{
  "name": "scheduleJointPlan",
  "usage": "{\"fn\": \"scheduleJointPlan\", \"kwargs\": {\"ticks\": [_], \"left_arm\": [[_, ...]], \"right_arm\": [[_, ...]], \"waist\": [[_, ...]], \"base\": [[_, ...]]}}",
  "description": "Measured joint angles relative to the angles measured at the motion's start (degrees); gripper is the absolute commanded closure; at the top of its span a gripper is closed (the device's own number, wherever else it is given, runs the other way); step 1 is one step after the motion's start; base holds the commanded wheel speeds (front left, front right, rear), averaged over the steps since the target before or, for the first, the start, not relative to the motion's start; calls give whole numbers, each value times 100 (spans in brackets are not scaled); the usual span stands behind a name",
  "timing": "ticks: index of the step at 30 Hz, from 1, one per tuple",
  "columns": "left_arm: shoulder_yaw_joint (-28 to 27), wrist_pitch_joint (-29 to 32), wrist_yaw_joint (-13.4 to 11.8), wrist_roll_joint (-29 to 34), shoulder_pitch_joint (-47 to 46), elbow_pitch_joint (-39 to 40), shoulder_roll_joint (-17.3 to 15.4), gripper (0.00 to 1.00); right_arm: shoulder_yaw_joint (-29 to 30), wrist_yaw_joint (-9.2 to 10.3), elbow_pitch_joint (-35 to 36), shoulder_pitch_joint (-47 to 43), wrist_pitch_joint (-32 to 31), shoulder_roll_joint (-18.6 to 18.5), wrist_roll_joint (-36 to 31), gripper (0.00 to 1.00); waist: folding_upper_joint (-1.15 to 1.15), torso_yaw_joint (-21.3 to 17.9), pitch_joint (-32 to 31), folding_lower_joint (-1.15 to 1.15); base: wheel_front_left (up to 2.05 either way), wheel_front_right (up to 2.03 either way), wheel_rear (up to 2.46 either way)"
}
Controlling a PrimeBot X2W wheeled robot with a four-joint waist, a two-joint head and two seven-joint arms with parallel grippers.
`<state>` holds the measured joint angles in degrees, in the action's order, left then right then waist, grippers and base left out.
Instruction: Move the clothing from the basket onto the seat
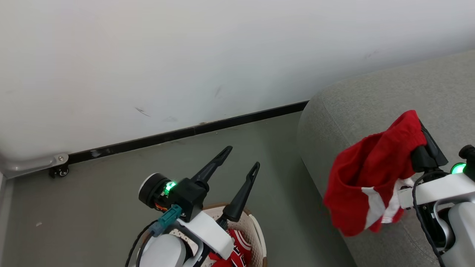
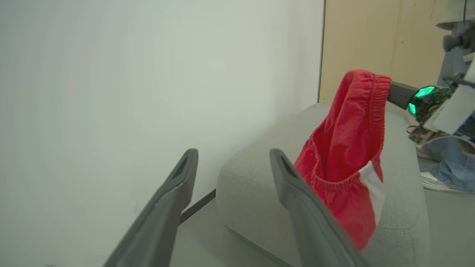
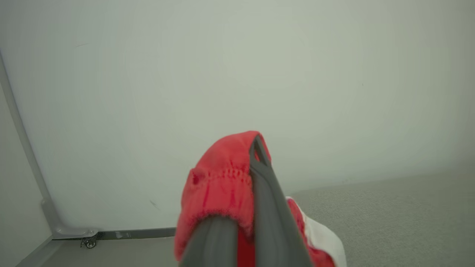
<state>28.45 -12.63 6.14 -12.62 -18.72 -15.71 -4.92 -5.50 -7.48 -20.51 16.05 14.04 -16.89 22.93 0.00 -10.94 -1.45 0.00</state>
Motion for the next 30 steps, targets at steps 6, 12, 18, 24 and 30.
{"fn": "scheduleJointPlan", "kwargs": {"ticks": [6,12,18,24,30], "left_arm": [[275,0,43,-40,62,136,-1,0],[608,9,52,-85,120,288,-5,0],[837,52,94,-140,211,410,-27,0],[931,60,96,-182,225,492,-109,0],[1016,102,97,-208,235,583,-183,0]], "right_arm": [[187,0,123,-148,-99,-16,-69,100],[332,0,305,-223,-164,-19,-178,100],[448,0,447,-333,-254,-13,-189,100],[492,-1,597,-353,-348,-13,-220,100],[498,-1,700,-378,-503,-133,-289,100]], "waist": [[0,-176,23,0],[0,-364,49,0],[0,-554,74,0],[0,-741,98,0],[0,-924,138,0]], "base": [[0,0,0],[0,0,0],[0,0,0],[0,0,0],[0,0,0]]}}
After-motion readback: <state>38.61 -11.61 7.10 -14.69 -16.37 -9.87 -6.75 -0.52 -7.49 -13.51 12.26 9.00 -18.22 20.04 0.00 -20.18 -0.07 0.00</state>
